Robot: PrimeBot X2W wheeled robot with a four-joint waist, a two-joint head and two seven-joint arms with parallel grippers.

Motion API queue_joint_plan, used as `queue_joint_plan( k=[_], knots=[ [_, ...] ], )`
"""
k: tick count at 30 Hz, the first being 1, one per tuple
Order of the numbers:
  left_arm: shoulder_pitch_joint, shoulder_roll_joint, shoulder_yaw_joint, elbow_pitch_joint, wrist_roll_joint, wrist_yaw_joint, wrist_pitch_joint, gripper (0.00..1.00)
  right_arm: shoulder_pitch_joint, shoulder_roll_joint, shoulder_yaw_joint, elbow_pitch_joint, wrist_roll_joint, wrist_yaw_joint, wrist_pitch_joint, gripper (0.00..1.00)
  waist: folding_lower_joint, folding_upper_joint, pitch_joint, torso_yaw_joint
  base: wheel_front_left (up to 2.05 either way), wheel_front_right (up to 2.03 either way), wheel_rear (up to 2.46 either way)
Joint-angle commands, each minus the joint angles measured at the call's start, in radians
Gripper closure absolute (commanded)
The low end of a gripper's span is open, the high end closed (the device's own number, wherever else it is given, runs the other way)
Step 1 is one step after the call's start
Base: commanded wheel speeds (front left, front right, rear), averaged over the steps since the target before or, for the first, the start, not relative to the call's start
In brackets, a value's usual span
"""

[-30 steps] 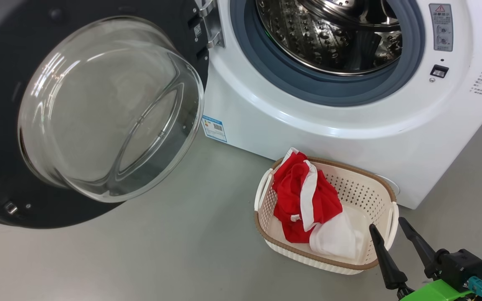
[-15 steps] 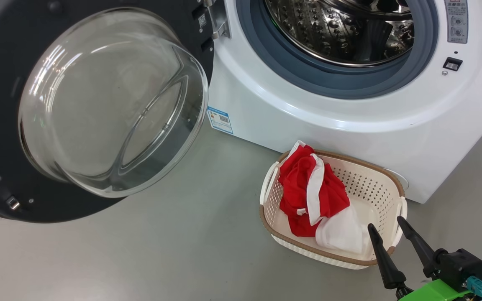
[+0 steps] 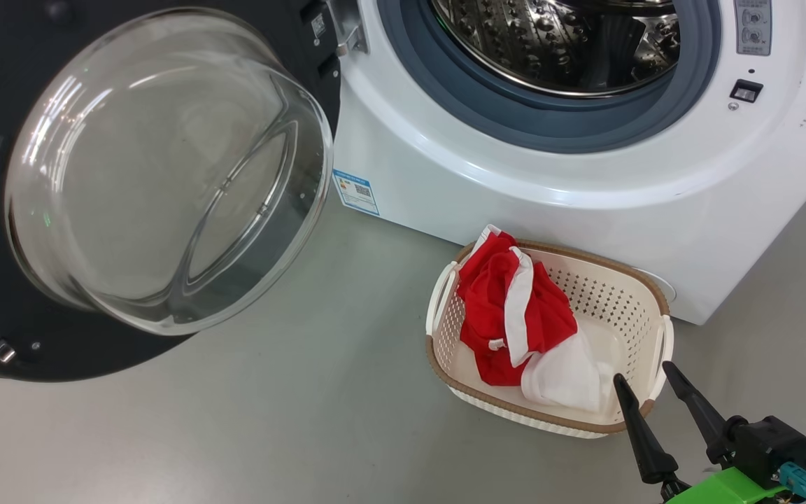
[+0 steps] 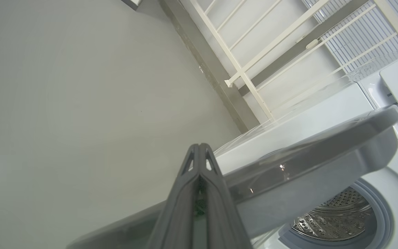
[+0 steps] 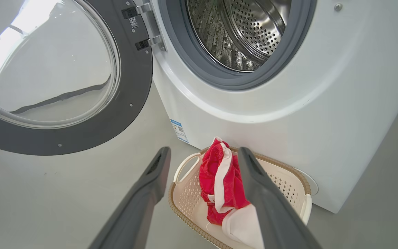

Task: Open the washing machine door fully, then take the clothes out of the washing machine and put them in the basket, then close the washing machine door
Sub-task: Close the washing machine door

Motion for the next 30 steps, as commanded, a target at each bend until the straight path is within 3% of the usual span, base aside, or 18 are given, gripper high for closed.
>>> queue_joint_plan(
  k=[1, 12, 30],
  knots=[
    [0.005, 0.064, 0.009, -0.038, -0.02, -0.006, 0.023, 1.0, -0.028, -0.007, 0.02, -0.027, -0.013, 0.006, -0.006, 0.0, 0.0, 0.0, 0.004, -0.004, 0.0, 0.0, 0.0],
    [0.089, 0.061, -0.039, -0.173, -0.108, -0.006, 0.13, 1.0, -0.027, 0.004, 0.014, -0.023, -0.013, 0.006, -0.006, 0.0, 0.0, 0.0, -0.012, -0.005, 0.0, 0.0, 0.0],
    [0.276, 0.075, -0.113, -0.532, -0.28, -0.006, 0.273, 1.0, -0.018, 0.013, 0.013, -0.025, -0.009, 0.006, -0.006, 0.0, 0.0, 0.0, -0.045, -0.022, 0.0, 0.0, 0.0]
  ],
)
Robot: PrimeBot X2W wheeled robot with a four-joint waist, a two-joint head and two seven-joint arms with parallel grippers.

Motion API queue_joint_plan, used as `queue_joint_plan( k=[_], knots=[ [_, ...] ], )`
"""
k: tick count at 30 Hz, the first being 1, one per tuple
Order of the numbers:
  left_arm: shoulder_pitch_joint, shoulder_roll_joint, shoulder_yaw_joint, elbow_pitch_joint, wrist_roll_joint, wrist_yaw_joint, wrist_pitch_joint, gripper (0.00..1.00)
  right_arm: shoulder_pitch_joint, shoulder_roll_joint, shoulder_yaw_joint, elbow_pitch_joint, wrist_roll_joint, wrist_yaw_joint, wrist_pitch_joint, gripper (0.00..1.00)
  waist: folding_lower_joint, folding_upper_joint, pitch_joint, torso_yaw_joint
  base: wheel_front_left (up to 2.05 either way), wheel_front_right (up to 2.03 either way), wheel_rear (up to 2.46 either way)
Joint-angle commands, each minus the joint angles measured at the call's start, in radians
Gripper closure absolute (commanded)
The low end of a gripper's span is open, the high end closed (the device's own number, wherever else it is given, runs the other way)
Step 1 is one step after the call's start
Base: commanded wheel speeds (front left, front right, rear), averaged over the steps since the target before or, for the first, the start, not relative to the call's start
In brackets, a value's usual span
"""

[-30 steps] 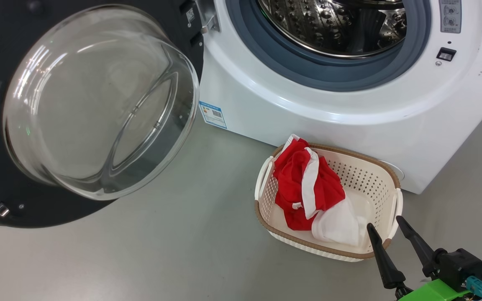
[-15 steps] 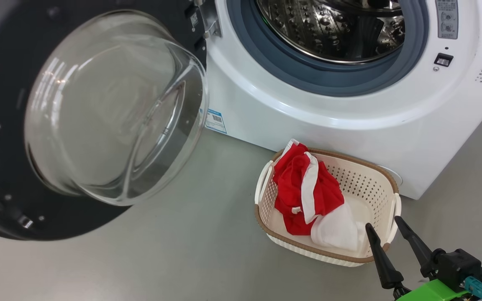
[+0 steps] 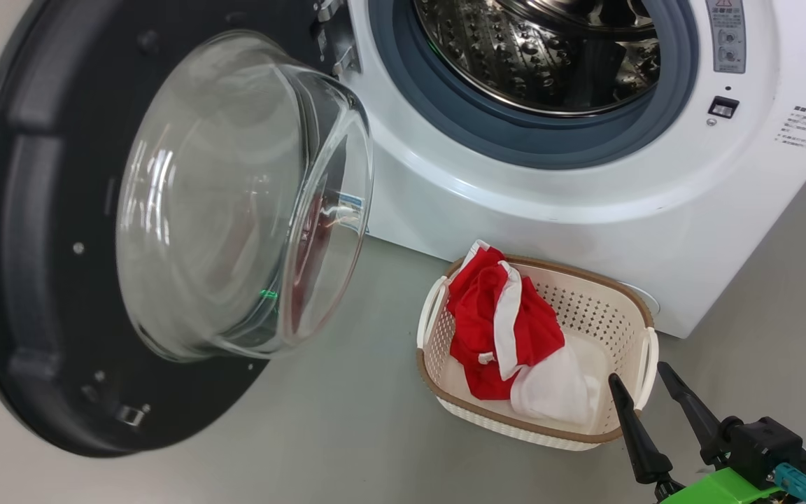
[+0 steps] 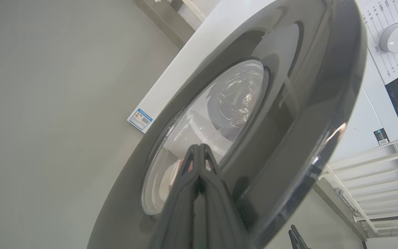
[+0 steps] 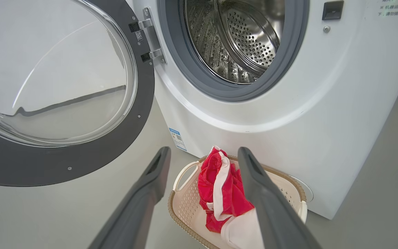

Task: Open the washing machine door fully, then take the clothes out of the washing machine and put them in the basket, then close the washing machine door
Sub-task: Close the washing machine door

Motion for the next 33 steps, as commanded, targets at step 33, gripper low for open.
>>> queue_joint_plan(
  k=[33],
  knots=[
    [-0.022, 0.012, -0.232, -0.439, -0.137, -0.007, -0.029, 1.0, -0.05, 0.001, -0.001, -0.032, -0.016, 0.006, -0.006, 0.0, 0.0, 0.0, 0.033, -0.097, 0.0, 0.0, 0.0]
  ],
)
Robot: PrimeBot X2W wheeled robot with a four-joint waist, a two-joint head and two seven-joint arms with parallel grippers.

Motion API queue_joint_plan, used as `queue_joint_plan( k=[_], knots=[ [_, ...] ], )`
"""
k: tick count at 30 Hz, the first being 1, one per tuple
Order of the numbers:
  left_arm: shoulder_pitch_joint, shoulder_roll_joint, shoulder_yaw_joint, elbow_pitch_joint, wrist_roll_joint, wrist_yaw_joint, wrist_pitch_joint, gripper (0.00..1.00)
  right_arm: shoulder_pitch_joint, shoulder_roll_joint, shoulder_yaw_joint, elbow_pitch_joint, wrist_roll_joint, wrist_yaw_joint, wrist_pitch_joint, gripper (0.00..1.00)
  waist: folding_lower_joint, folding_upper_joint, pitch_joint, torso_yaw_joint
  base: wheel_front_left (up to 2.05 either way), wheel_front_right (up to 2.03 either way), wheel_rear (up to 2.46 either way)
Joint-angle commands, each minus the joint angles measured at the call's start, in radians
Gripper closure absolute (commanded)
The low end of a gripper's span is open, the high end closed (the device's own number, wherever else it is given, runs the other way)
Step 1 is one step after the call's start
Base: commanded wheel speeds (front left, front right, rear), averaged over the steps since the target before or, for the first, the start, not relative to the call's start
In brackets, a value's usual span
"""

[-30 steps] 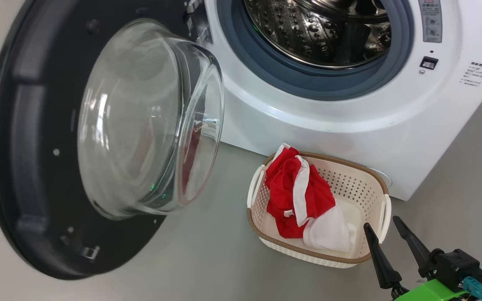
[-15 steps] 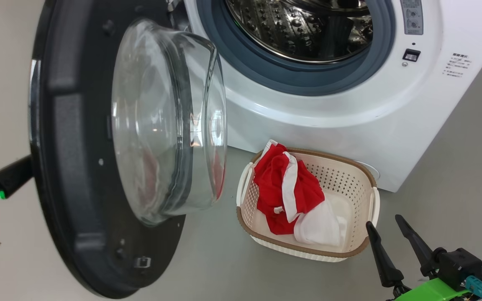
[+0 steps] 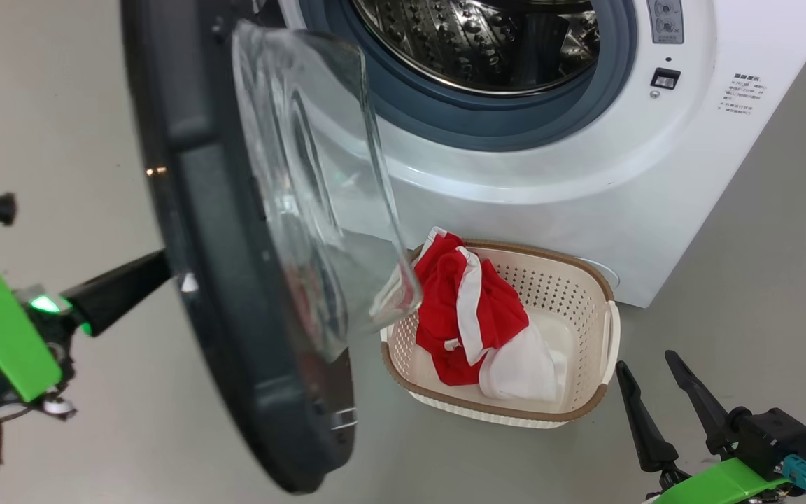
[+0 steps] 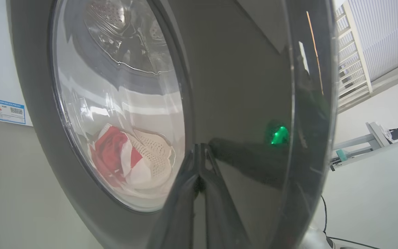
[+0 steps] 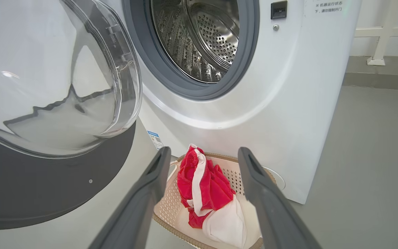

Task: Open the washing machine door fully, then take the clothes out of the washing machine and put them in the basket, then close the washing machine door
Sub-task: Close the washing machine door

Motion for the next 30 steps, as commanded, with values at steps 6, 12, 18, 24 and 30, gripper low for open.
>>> queue_joint_plan(
  k=[6, 12, 18, 24, 30],
  knots=[
    [-0.071, 0.025, 0.007, -0.06, -0.014, -0.007, -0.047, 1.0, -0.043, -0.007, 0.026, -0.025, -0.015, 0.006, -0.006, 0.0, 0.0, 0.0, 0.004, -0.009, 0.0, 0.0, 0.0],
    [-0.047, 0.04, 0.002, -0.019, 0.002, -0.007, -0.106, 1.0, -0.039, -0.005, 0.025, -0.022, -0.014, 0.006, -0.006, 0.0, 0.0, 0.0, -0.005, -0.011, 0.0, 0.0, 0.0],
    [0.011, 0.045, -0.002, 0.023, 0.018, -0.007, -0.178, 0.89, -0.024, 0.0, 0.027, -0.02, -0.012, 0.006, -0.006, 0.0, 0.0, 0.0, -0.029, -0.001, 0.0, 0.0, 0.0],
    [0.087, 0.036, -0.044, 0.076, 0.06, -0.007, -0.267, 0.86, -0.007, 0.002, 0.037, -0.019, -0.011, 0.006, -0.006, 0.0, 0.0, 0.0, -0.052, 0.019, 0.0, 0.0, 0.0],
    [0.137, 0.019, -0.074, 0.119, 0.062, -0.007, -0.343, 0.81, 0.0, -0.001, 0.047, -0.015, -0.008, 0.006, -0.006, 0.0, 0.0, 0.0, -0.066, 0.034, 0.0, 0.0, 0.0]
  ],
)
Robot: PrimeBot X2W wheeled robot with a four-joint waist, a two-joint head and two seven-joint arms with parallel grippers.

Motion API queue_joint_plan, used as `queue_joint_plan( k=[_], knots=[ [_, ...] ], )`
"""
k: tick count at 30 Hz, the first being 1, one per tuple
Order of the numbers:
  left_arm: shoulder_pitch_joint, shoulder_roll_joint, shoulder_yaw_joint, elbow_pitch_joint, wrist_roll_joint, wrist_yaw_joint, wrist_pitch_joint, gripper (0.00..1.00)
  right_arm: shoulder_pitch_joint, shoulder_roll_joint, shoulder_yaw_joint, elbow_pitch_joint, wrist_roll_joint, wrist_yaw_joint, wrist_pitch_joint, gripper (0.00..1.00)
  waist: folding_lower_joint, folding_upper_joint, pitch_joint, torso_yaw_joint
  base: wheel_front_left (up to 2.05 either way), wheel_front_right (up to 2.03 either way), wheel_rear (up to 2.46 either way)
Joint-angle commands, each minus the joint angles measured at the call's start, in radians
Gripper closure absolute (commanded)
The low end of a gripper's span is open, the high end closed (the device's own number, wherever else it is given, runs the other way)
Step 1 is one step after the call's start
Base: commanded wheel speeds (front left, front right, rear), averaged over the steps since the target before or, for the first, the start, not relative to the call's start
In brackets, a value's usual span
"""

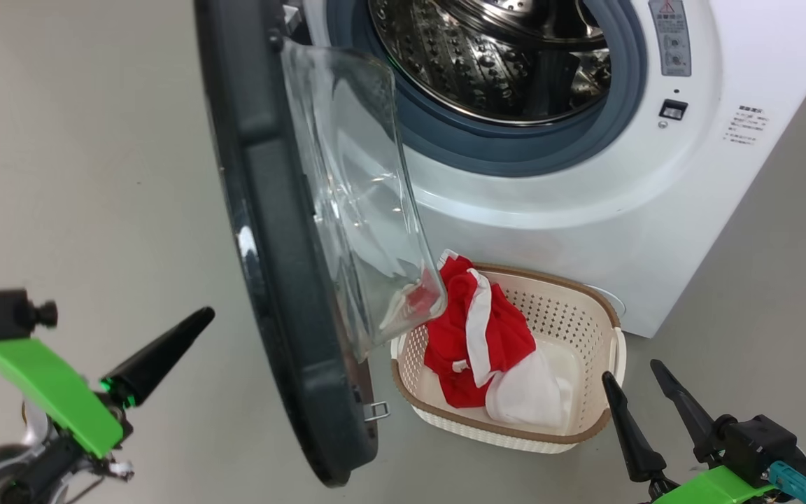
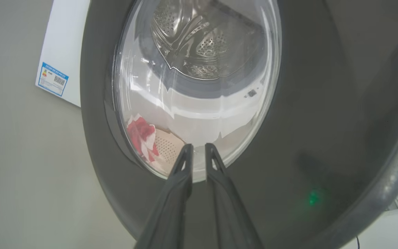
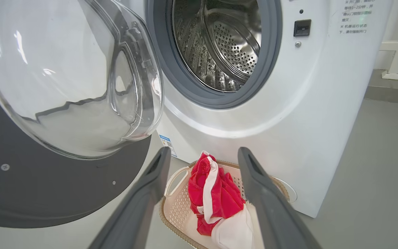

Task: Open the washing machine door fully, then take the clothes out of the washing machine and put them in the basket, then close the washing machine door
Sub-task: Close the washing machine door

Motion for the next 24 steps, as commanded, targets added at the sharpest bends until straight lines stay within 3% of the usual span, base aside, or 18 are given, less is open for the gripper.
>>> queue_joint_plan(
  k=[1, 5, 6, 7, 17, 24],
  knots=[
    [-0.016, 0.042, 0.044, -0.015, 0.009, -0.007, -0.012, 0.77, -0.007, -0.007, 0.022, -0.021, -0.007, 0.006, -0.006, 0.0, 0.0, 0.0, -0.005, 0.005, 0.0, 0.0, 0.0],
    [0.025, 0.036, 0.04, 0.014, 0.01, -0.007, -0.082, 0.5, -0.006, -0.008, 0.028, -0.019, -0.006, 0.006, -0.006, 0.0, 0.0, 0.0, -0.009, 0.012, 0.0, 0.0, 0.0],
    [0.035, 0.034, 0.04, 0.025, 0.015, -0.007, -0.105, 0.17, -0.007, -0.009, 0.029, -0.019, -0.006, 0.006, -0.006, 0.0, 0.0, 0.0, -0.008, 0.013, 0.0, 0.0, 0.0],
    [0.045, 0.031, 0.039, 0.037, 0.02, -0.007, -0.129, 0.0, -0.008, -0.01, 0.03, -0.019, -0.006, 0.006, -0.006, 0.0, 0.0, 0.0, -0.008, 0.014, 0.0, 0.0, 0.0],
    [0.115, -0.016, -0.005, 0.147, 0.045, -0.007, -0.323, 0.0, -0.012, -0.013, 0.037, -0.014, -0.004, 0.006, -0.006, 0.0, 0.0, 0.0, -0.007, 0.023, 0.0, 0.0, 0.0],
    [0.139, -0.04, -0.07, 0.227, 0.117, -0.007, -0.484, 0.0, -0.019, -0.018, 0.039, -0.01, -0.002, 0.006, -0.006, 0.0, 0.0, 0.0, 0.002, 0.016, 0.0, 0.0, 0.0]
  ],
)
